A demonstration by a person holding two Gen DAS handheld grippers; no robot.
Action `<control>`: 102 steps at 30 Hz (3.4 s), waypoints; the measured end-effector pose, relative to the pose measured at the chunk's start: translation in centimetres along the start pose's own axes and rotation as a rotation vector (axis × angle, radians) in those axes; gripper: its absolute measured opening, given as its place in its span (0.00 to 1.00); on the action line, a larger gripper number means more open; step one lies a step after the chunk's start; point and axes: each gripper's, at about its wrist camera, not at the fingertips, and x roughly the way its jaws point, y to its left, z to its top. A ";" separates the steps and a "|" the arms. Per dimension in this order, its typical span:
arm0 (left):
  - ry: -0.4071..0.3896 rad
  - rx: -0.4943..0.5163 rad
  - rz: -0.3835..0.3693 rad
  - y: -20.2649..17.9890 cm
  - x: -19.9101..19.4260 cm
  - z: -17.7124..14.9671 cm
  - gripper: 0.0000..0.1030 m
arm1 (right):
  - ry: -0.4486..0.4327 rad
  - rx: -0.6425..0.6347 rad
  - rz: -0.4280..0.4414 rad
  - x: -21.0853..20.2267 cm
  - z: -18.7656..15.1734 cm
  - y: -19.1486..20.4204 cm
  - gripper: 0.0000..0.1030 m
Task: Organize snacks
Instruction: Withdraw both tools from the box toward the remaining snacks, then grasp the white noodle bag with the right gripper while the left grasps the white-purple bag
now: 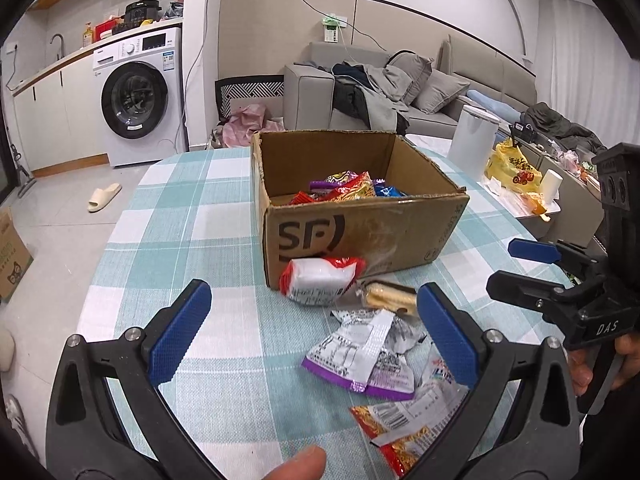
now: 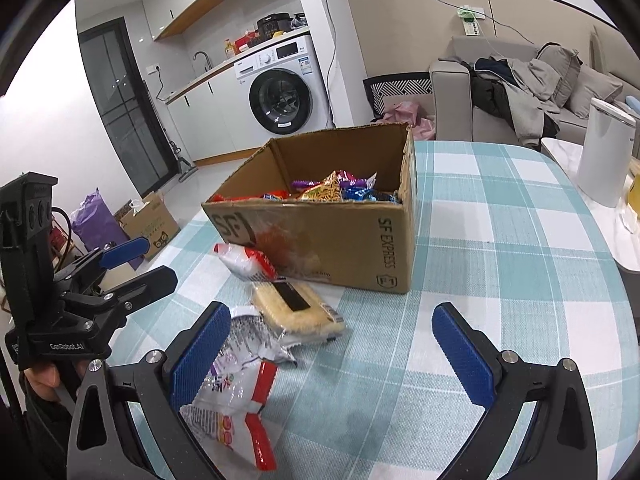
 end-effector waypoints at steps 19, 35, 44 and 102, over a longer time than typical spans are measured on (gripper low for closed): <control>0.042 -0.001 0.028 0.2 -1.2 -2.8 1.00 | 0.069 -0.048 0.030 0.3 -2.5 2.2 1.00; 0.075 -0.038 0.038 1.5 -1.3 -4.0 1.00 | 0.160 -0.138 0.056 2.9 -4.1 5.4 1.00; 0.098 -0.052 0.038 2.0 -0.3 -4.3 1.00 | 0.237 -0.176 0.096 5.2 -5.6 7.4 1.00; 0.253 0.072 -0.184 -3.0 6.3 -5.2 0.74 | 0.219 0.079 0.043 5.3 -3.8 -2.2 0.99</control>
